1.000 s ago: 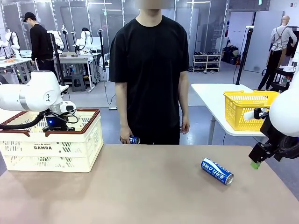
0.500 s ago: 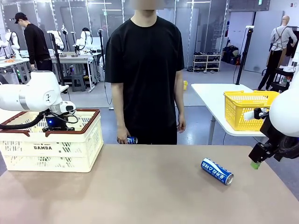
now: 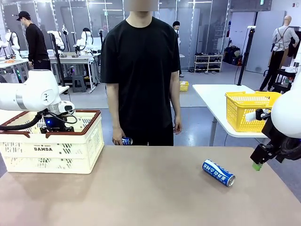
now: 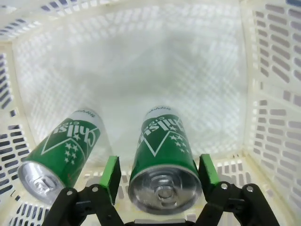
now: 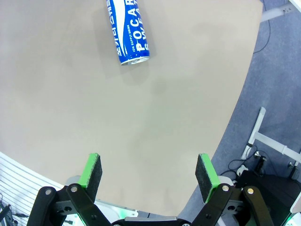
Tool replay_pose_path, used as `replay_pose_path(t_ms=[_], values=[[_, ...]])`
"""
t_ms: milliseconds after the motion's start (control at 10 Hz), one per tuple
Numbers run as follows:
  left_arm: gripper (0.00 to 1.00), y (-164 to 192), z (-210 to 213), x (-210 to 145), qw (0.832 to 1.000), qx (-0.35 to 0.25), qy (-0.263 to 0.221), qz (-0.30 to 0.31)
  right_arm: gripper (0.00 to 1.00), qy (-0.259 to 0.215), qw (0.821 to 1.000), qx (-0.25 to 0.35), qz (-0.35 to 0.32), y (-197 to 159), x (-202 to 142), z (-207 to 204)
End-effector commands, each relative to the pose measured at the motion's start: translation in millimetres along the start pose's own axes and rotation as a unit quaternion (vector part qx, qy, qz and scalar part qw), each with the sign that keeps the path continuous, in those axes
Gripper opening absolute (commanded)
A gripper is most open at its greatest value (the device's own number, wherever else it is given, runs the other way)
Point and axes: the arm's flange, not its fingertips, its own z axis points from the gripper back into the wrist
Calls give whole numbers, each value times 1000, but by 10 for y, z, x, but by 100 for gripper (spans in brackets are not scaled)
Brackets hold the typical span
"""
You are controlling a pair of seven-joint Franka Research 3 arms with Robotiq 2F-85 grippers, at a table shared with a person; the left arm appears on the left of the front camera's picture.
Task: Place the drinks into the Shopping basket.
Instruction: Pick up one drink and place it into the Shopping basket.
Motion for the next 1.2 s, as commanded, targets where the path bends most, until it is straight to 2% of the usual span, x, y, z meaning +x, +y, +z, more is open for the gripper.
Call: replay_pose_path(t_ms=[0, 100, 200, 500, 600, 1100], values=[[100, -46, 60, -154, 1000, 21, -10, 13, 100, 1, 1000, 1, 7, -17, -6, 7], [100, -50, 109, -175, 1000, 20, -10, 9, 100, 1, 1000, 1, 7, -17, -6, 7], [90, -50, 141, -177, 1000, 17, 0, 7, 100, 1, 1000, 1, 7, -17, -6, 7], [90, -32, 166, -158, 1000, -17, -13, -4, 100, 1, 1000, 1, 7, -17, -6, 7], [90, -35, 179, -100, 1000, 4, -7, 1, 100, 1, 1000, 1, 7, -17, -6, 7], [90, -35, 179, -100, 1000, 4, -7, 1, 100, 1, 1000, 1, 7, -17, -6, 7]])
